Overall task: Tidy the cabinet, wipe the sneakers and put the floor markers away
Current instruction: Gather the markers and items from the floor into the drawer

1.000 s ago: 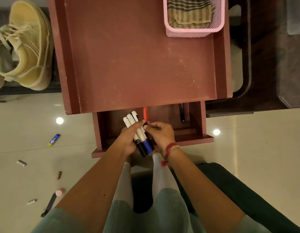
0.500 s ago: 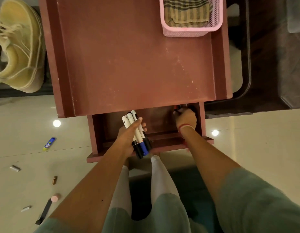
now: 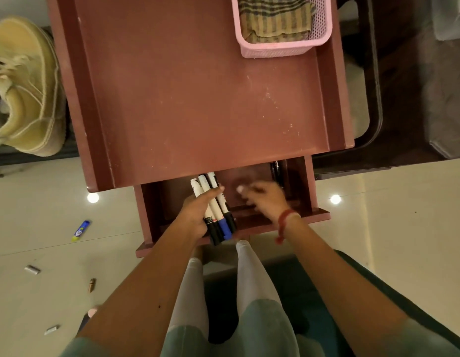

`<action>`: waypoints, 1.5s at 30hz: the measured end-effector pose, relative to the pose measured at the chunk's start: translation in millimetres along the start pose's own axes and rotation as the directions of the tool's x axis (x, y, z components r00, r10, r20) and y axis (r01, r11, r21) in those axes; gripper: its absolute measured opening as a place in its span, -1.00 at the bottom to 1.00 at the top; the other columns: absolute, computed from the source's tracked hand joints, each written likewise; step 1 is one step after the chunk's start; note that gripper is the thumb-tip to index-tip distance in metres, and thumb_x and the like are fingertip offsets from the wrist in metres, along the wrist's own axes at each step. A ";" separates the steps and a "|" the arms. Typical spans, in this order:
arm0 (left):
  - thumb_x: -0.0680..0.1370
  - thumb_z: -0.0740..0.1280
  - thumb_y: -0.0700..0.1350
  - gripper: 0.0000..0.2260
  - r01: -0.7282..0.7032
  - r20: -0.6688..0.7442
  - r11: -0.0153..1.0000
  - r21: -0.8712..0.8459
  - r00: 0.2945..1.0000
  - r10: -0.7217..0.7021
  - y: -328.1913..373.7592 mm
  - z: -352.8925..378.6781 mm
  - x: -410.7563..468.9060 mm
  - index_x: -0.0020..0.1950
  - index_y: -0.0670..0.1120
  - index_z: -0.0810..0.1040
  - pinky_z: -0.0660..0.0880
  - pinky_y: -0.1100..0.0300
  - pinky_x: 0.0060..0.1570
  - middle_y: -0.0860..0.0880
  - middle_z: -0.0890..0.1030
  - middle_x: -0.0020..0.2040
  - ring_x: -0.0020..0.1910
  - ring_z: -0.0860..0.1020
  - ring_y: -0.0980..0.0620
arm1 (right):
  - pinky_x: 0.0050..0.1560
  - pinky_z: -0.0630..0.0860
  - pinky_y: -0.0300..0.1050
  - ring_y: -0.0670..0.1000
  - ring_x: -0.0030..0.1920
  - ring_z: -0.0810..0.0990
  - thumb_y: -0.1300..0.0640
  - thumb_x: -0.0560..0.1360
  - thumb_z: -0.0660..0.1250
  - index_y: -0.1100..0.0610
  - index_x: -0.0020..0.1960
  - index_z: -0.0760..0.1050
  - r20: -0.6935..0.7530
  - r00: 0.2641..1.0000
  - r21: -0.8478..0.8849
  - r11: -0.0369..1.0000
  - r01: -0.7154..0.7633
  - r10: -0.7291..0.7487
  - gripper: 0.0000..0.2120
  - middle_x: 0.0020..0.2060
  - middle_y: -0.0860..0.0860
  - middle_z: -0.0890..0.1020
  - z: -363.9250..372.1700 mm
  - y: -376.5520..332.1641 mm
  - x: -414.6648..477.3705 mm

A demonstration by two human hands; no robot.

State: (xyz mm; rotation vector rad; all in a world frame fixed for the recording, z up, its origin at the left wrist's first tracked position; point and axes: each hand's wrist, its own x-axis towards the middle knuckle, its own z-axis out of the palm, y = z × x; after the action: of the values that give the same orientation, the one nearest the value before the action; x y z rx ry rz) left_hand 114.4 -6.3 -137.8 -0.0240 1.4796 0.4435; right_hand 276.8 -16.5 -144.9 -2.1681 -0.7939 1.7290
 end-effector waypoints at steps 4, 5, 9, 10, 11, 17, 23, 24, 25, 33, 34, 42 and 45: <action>0.41 0.51 -0.14 -0.81 -0.005 0.024 1.000 0.005 1.000 0.005 -1.3 4.1 -2.1 -0.05 -0.16 0.59 0.60 -0.01 -0.08 -0.12 0.64 -0.22 -0.22 0.63 -0.08 | 0.03 0.52 -0.11 -0.01 -0.05 0.61 0.10 0.43 0.43 0.11 0.00 0.59 0.164 0.986 0.030 0.999 0.032 -0.037 -0.83 -0.13 -0.01 0.64 21.9 -1.5 -37.1; 0.41 0.51 -0.12 -0.80 -0.007 0.016 1.000 0.002 1.000 0.007 -2.0 4.2 -3.0 -0.05 -0.17 0.59 0.60 -0.05 -0.03 -0.13 0.64 -0.20 -0.19 0.63 -0.11 | 0.05 0.54 -0.08 0.01 -0.04 0.62 0.10 0.42 0.44 0.11 0.00 0.59 0.146 0.988 0.025 0.998 0.050 -0.054 -0.82 -0.13 0.01 0.65 25.7 -0.7 -36.5; 0.43 0.49 -0.06 -0.82 -0.023 -0.044 0.998 -0.063 0.999 0.021 -3.5 3.2 -2.4 -0.10 -0.13 0.59 0.59 0.09 -0.17 -0.04 0.62 -0.30 -0.31 0.61 0.02 | 0.10 0.55 -0.01 0.03 -0.01 0.61 0.11 0.39 0.47 0.19 0.05 0.60 -0.035 0.998 0.101 0.994 -0.045 0.049 -0.72 -0.03 0.09 0.66 25.3 7.3 -15.7; 0.44 0.48 -0.04 -0.83 -0.026 -0.038 0.995 -0.092 0.999 0.023 -3.5 2.9 -3.1 -0.12 -0.11 0.58 0.57 0.16 -0.25 0.00 0.60 -0.34 -0.36 0.59 0.08 | 0.13 0.53 -0.02 0.03 -0.01 0.60 0.10 0.38 0.48 0.19 0.06 0.60 -0.132 0.987 0.097 0.992 -0.075 0.087 -0.71 -0.02 0.09 0.65 20.0 10.3 -6.4; 0.43 0.48 -0.02 -0.81 -0.025 -0.016 0.991 -0.133 1.000 0.023 -3.8 2.6 -3.7 -0.11 -0.10 0.57 0.55 0.21 -0.28 0.02 0.59 -0.34 -0.38 0.57 0.12 | 0.14 0.51 -0.05 0.04 0.00 0.60 0.09 0.37 0.49 0.18 0.06 0.61 -0.234 0.967 0.046 0.994 -0.097 0.105 -0.70 -0.01 0.10 0.65 13.0 13.7 4.4; 0.53 0.34 0.01 -0.79 -0.020 0.149 0.974 -0.226 0.987 0.055 -3.2 -5.9 -1.8 0.05 -0.10 0.59 0.55 0.25 -0.26 0.04 0.56 -0.28 -0.33 0.55 0.13 | 0.00 0.56 0.01 0.17 0.01 0.62 0.06 0.38 0.47 0.16 0.06 0.56 -0.432 0.901 -0.387 0.898 -0.208 0.022 -0.70 0.01 0.13 0.65 -20.5 23.7 63.7; 0.57 0.15 -0.18 -0.79 -0.026 0.173 0.952 -0.304 0.982 0.081 -2.6 -13.2 -1.7 0.08 -0.14 0.56 0.55 0.18 -0.16 -0.01 0.59 -0.27 -0.30 0.58 0.09 | 0.02 0.55 0.06 0.19 0.05 0.58 0.01 0.35 0.50 0.17 0.08 0.45 -0.443 0.897 -0.388 0.905 -0.173 -0.019 -0.59 0.05 0.14 0.59 -22.3 20.4 70.5; 0.58 0.16 -0.21 -0.80 -0.042 0.148 0.955 -0.292 0.985 0.089 -1.9 -11.2 -2.2 0.05 -0.14 0.57 0.54 0.17 -0.15 -0.01 0.60 -0.26 -0.30 0.59 0.09 | 0.02 0.54 0.04 0.17 0.03 0.59 0.00 0.35 0.49 0.16 0.04 0.48 -0.436 0.899 -0.330 0.936 -0.123 -0.035 -0.63 0.02 0.12 0.60 -18.7 16.1 62.6; 0.58 0.18 -0.22 -0.82 -0.057 0.123 0.959 -0.276 0.988 0.094 -0.9 -8.5 -2.4 0.02 -0.14 0.57 0.53 0.16 -0.15 -0.02 0.60 -0.25 -0.31 0.59 0.09 | 0.02 0.54 0.00 0.13 0.00 0.59 -0.02 0.37 0.47 0.14 0.01 0.51 -0.404 0.913 -0.258 0.964 -0.063 -0.049 -0.67 -0.01 0.09 0.61 -14.5 10.1 50.5; 0.51 0.38 -0.22 -0.88 -0.102 0.080 0.985 -0.139 0.990 0.114 6.0 6.6 -1.8 0.04 -0.16 0.57 0.59 0.07 -0.11 -0.09 0.64 -0.16 -0.17 0.62 -0.04 | 0.02 0.59 -0.07 -0.05 -0.08 0.64 0.11 0.41 0.45 0.14 0.06 0.59 -0.039 0.989 0.030 0.989 0.147 -0.146 -0.75 -0.12 0.02 0.67 41.1 -5.5 -38.3; 0.49 0.40 -0.22 -0.85 -0.098 0.071 0.984 -0.147 0.992 0.109 7.1 7.5 -2.0 0.05 -0.17 0.57 0.59 0.06 -0.09 -0.10 0.64 -0.15 -0.16 0.63 -0.05 | 0.01 0.59 -0.08 -0.06 -0.10 0.64 0.13 0.41 0.45 0.15 0.05 0.59 -0.069 0.985 0.050 0.985 0.163 -0.159 -0.77 -0.12 0.02 0.67 42.7 -5.0 -37.6; 0.50 0.41 -0.18 -0.95 -0.027 -0.003 0.956 -0.291 1.000 0.027 12.9 -1.1 6.9 -0.07 -0.14 0.59 0.57 0.24 -0.31 -0.02 0.63 -0.21 -0.28 0.61 0.11 | -0.03 0.52 -0.11 0.12 -0.07 0.62 0.16 0.42 0.44 0.24 -0.01 0.60 -0.305 0.947 -0.268 0.963 0.019 -0.103 -0.80 -0.11 0.14 0.67 3.5 5.9 19.3; 0.58 0.27 -0.19 -0.90 -0.014 0.061 0.953 -0.303 0.998 0.034 10.2 -7.6 10.8 -0.04 -0.13 0.58 0.57 0.20 -0.27 -0.01 0.62 -0.18 -0.24 0.61 0.09 | 0.00 0.55 0.01 0.21 0.00 0.61 0.13 0.42 0.43 0.26 0.02 0.56 -0.292 0.950 -0.436 0.899 -0.027 -0.113 -0.75 -0.03 0.20 0.65 -0.4 15.1 49.4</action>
State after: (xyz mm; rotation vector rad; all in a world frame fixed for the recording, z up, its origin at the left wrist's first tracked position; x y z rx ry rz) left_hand 104.5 3.8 -146.4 -0.2330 1.3368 0.6818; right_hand 288.1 -1.2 -192.9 -2.5944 -1.2210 1.2183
